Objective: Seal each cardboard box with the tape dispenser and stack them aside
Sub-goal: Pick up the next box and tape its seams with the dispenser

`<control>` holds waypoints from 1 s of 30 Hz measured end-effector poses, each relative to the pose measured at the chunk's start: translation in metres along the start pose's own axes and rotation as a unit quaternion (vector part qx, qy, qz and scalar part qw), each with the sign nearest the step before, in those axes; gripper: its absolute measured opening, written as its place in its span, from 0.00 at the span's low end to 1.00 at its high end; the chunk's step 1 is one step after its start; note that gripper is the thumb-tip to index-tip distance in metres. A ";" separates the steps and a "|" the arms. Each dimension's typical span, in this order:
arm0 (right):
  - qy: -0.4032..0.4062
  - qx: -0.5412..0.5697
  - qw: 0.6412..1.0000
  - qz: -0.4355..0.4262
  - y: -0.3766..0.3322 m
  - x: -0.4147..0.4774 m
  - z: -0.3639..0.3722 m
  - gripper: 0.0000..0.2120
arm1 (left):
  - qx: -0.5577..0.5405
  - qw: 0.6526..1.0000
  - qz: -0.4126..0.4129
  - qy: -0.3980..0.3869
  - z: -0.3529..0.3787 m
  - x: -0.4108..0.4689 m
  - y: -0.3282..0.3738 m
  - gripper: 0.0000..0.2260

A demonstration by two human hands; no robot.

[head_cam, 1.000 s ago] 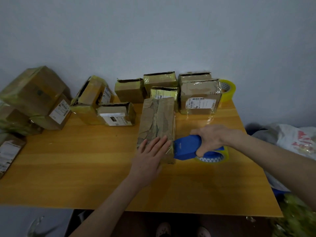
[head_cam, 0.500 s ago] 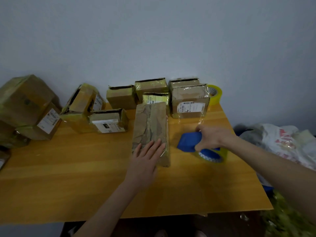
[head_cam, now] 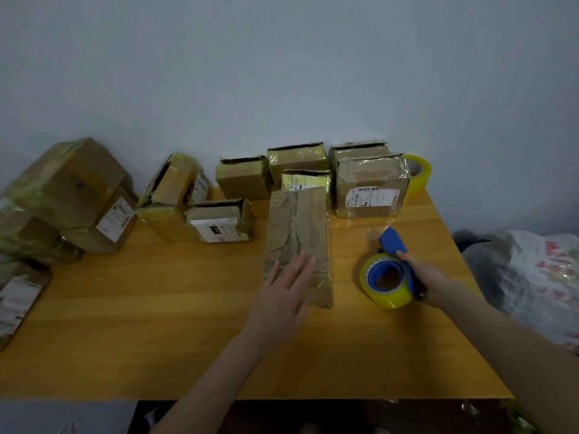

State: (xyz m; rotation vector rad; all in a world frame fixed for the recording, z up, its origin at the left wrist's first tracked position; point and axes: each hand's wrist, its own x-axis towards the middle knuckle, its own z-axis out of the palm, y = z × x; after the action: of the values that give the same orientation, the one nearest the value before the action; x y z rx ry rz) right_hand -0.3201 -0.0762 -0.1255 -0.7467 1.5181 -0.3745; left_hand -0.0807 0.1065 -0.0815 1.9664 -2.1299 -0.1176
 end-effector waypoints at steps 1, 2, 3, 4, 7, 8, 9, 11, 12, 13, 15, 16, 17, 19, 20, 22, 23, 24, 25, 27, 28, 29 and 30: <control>0.031 -0.067 0.997 -0.022 -0.001 -0.003 0.000 0.25 | -0.048 0.997 -0.034 0.045 -0.006 -0.002 -0.002 0.28; 0.064 -0.150 0.985 -0.055 -0.004 -0.008 -0.001 0.26 | -0.091 0.988 -0.079 0.094 -0.011 -0.005 -0.007 0.27; 0.095 -0.236 0.962 -0.102 -0.008 -0.014 0.000 0.27 | -0.125 0.975 -0.124 0.135 -0.015 -0.008 -0.013 0.24; 0.115 -0.304 0.932 -0.160 -0.012 -0.022 0.001 0.26 | -0.153 0.960 -0.166 0.164 -0.019 -0.012 -0.019 0.22; 0.088 -0.353 0.882 -0.300 -0.017 -0.060 0.029 0.24 | -0.216 0.919 -0.277 0.178 -0.025 -0.016 -0.030 0.19; 0.061 -0.349 0.877 -0.324 -0.011 -0.072 0.045 0.24 | -0.231 0.910 -0.303 0.162 -0.025 -0.015 -0.029 0.19; 0.033 -0.347 0.874 -0.339 -0.003 -0.084 0.063 0.26 | -0.242 0.906 -0.319 0.137 -0.025 -0.011 -0.027 0.20; -0.012 -0.343 0.869 -0.357 0.013 -0.104 0.096 0.28 | -0.267 0.902 -0.328 0.087 -0.020 -0.003 -0.017 0.23; -0.024 -0.334 0.869 -0.364 0.018 -0.111 0.109 0.28 | -0.283 0.897 -0.332 0.070 -0.017 0.002 -0.012 0.24; -0.029 -0.321 0.872 -0.368 0.022 -0.115 0.119 0.28 | -0.296 0.891 -0.340 0.059 -0.015 0.006 -0.008 0.25; -0.023 -0.301 0.884 -0.358 0.026 -0.119 0.132 0.30 | -0.307 0.879 -0.363 0.050 -0.011 0.013 -0.005 0.25; -0.012 -0.297 0.888 -0.351 0.028 -0.119 0.135 0.32 | -0.312 0.871 -0.375 0.053 -0.010 0.014 -0.005 0.24; 0.000 -0.294 0.890 -0.348 0.030 -0.118 0.137 0.33 | -0.326 0.863 -0.382 0.058 -0.009 0.015 -0.006 0.23; 0.015 -0.290 0.889 -0.354 0.034 -0.116 0.140 0.34 | -0.368 0.847 -0.377 0.071 -0.008 0.014 -0.010 0.17; 0.016 -0.292 0.886 -0.359 0.035 -0.113 0.139 0.33 | -0.386 0.840 -0.375 0.072 -0.008 0.012 -0.012 0.14; -0.001 -0.296 0.884 -0.362 0.033 -0.108 0.134 0.30 | -0.416 0.826 -0.375 0.061 -0.008 0.007 -0.016 0.09; -0.011 -0.303 0.881 -0.363 0.032 -0.106 0.129 0.29 | -0.421 0.825 -0.373 0.055 -0.007 0.004 -0.019 0.09; -0.011 -0.314 0.878 -0.362 0.030 -0.105 0.122 0.30 | -0.410 0.832 -0.369 0.056 -0.006 0.000 -0.022 0.10; 0.004 -0.329 0.871 -0.364 0.029 -0.104 0.116 0.31 | -0.381 0.845 -0.369 0.067 -0.005 -0.003 -0.027 0.13; 0.046 -0.364 0.852 -0.375 0.024 -0.103 0.106 0.35 | -0.323 0.863 -0.372 0.111 -0.007 -0.006 -0.034 0.19; 0.050 -0.372 0.845 -0.381 0.021 -0.102 0.104 0.35 | -0.321 0.865 -0.366 0.126 -0.009 -0.006 -0.036 0.19; 0.043 -0.374 0.842 -0.387 0.019 -0.102 0.105 0.34 | -0.340 0.858 -0.361 0.132 -0.010 -0.005 -0.035 0.18; 0.034 -0.373 0.841 -0.391 0.018 -0.101 0.106 0.31 | -0.372 0.845 -0.359 0.137 -0.010 -0.003 -0.034 0.16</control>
State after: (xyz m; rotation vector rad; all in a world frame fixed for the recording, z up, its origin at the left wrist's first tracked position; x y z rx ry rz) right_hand -0.2262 0.0244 -0.0719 -2.0172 1.3477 -0.4015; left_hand -0.0449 0.1074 -0.0796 1.9671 -0.8531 -0.6369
